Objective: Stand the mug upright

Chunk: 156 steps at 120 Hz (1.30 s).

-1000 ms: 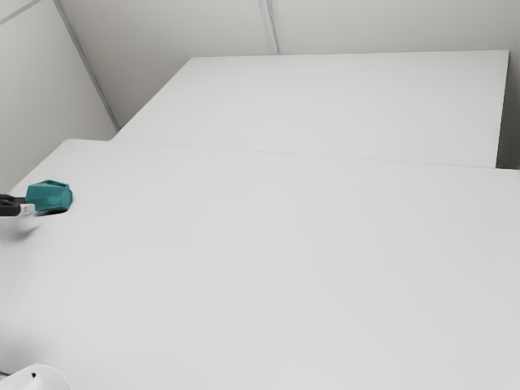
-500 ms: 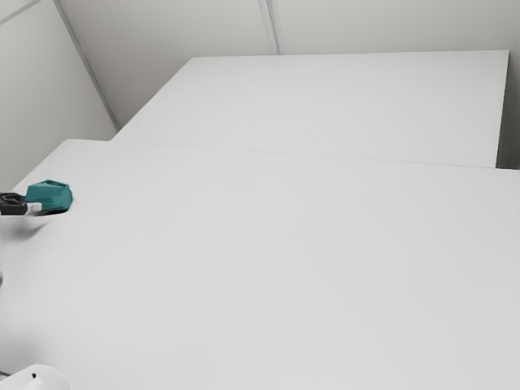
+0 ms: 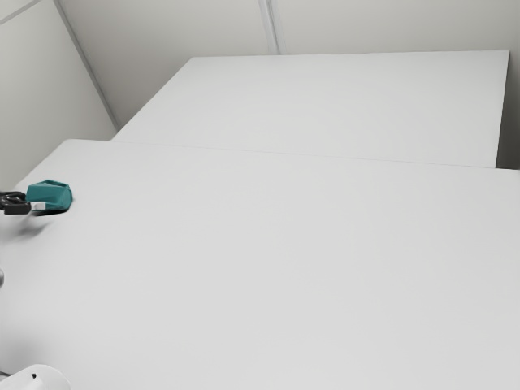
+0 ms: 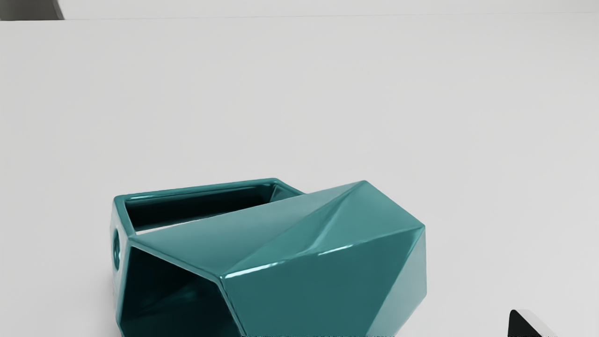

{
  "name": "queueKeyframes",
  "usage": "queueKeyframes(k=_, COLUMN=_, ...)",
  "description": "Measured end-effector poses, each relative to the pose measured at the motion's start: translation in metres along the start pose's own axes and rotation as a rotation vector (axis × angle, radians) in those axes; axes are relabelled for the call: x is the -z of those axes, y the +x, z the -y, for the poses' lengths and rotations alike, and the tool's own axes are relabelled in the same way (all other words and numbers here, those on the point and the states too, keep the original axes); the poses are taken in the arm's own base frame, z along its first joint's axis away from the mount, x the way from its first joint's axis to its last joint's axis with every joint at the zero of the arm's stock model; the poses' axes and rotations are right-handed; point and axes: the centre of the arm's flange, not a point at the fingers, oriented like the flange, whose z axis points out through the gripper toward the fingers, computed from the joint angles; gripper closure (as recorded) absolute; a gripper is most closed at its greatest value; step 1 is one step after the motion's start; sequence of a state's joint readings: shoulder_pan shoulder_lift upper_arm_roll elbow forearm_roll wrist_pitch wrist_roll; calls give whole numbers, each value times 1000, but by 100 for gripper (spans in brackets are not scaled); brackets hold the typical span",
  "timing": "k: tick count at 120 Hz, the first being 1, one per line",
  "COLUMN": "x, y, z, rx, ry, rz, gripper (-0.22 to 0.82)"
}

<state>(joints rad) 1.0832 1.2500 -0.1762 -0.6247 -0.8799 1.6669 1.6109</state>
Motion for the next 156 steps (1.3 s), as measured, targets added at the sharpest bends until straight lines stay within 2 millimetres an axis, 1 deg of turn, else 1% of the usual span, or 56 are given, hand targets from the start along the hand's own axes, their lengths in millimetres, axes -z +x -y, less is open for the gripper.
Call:
queueKeyframes(k=43, x=-2, y=-2, z=0, rx=-4, ry=-6, rz=-1, gripper=31)
queueKeyframes(k=87, x=-4, y=-1, z=-1, rx=-10, ry=-9, rz=-3, gripper=64)
queueKeyframes(k=107, x=-10, y=7, z=-2, rx=-21, ry=-19, rz=-16, gripper=72)
queueKeyframes(k=119, x=-17, y=19, z=-4, rx=-41, ry=-25, rz=-18, gripper=74)
queueKeyframes(k=134, x=-26, y=43, z=-9, rx=-81, ry=-33, rz=-19, gripper=76)
queueKeyframes(k=144, x=-36, y=64, z=-14, rx=-111, ry=-46, rz=-28, gripper=77)
queueKeyframes(k=156, x=-58, y=100, z=-27, rx=-165, ry=-89, rz=-63, gripper=78)
